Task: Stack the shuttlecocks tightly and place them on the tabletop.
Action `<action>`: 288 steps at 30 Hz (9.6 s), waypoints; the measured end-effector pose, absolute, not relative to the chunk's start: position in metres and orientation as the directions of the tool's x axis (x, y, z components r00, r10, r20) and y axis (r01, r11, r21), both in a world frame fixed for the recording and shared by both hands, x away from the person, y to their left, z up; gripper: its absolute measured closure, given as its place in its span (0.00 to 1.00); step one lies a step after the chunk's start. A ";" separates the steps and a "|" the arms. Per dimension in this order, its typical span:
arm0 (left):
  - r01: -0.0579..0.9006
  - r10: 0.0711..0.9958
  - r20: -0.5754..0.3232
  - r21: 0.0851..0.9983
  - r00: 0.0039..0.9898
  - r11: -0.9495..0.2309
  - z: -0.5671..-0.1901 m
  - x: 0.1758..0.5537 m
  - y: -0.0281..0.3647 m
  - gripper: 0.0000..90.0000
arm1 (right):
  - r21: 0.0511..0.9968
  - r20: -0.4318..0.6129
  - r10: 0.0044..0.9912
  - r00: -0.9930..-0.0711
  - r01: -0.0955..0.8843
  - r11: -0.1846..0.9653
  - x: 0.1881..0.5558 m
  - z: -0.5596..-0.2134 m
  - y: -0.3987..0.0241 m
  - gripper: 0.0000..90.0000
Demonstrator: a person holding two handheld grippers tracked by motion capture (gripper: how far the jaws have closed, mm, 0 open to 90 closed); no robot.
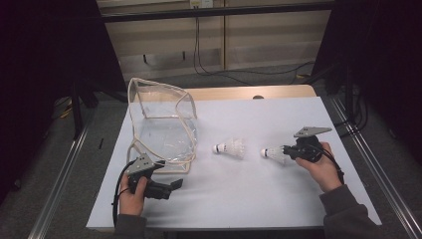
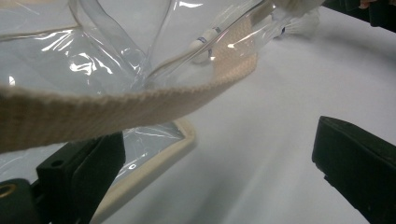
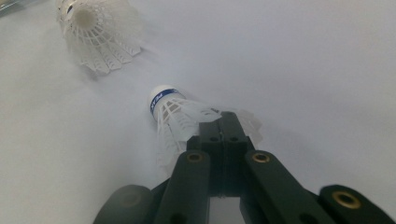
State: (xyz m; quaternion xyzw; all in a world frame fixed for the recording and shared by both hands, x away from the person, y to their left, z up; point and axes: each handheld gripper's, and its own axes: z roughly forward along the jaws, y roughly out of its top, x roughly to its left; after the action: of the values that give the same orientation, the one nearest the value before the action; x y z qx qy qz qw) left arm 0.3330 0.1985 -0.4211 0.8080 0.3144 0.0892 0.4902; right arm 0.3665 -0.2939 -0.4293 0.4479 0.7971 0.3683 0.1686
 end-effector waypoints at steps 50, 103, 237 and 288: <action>0.415 0.600 -0.157 0.851 0.785 -0.321 -0.420 0.333 0.198 0.03 | 0.757 0.005 0.853 -0.521 0.560 0.338 0.350 -0.412 -0.312 0.83; 0.414 0.600 -0.154 0.852 0.785 -0.322 -0.420 0.332 0.197 0.03 | 0.742 0.133 0.840 -0.527 0.614 0.268 0.352 -0.429 -0.284 0.14; 0.413 0.599 -0.151 0.850 0.787 -0.328 -0.419 0.332 0.197 0.03 | 0.795 0.146 0.757 -0.636 0.531 0.293 0.370 -0.432 -0.262 0.99; 0.414 0.599 -0.148 0.847 0.787 -0.335 -0.420 0.332 0.197 0.03 | 0.803 0.163 0.728 -0.666 0.518 0.294 0.380 -0.431 -0.244 0.99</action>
State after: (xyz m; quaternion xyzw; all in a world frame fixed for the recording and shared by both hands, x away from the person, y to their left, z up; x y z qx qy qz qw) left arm 0.3323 0.1967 -0.4196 0.8113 0.3122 0.0952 0.4851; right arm 0.3801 -0.2440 -0.4307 0.3913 0.7957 0.4472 0.1173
